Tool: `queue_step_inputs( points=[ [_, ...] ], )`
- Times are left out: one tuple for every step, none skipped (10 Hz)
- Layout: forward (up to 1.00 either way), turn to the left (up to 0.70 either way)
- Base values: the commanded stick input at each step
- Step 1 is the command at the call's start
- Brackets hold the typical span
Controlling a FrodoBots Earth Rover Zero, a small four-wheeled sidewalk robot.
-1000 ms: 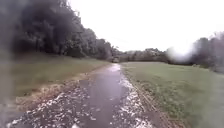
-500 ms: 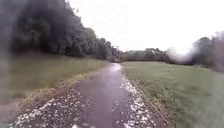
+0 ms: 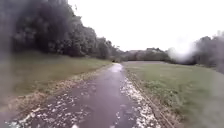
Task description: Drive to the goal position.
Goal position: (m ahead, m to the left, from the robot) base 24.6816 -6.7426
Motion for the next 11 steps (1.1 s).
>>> queue_step_inputs(
  points=[
    [0.70, 0.00],
    [0.70, 0.00],
    [0.70, 0.00],
    [0.70, 0.00],
    [0.70, 0.00],
    [0.70, 0.00],
    [0.70, 0.00],
    [0.70, 0.00],
    [0.70, 0.00],
    [0.70, 0.00],
    [0.70, 0.00]
  ],
)
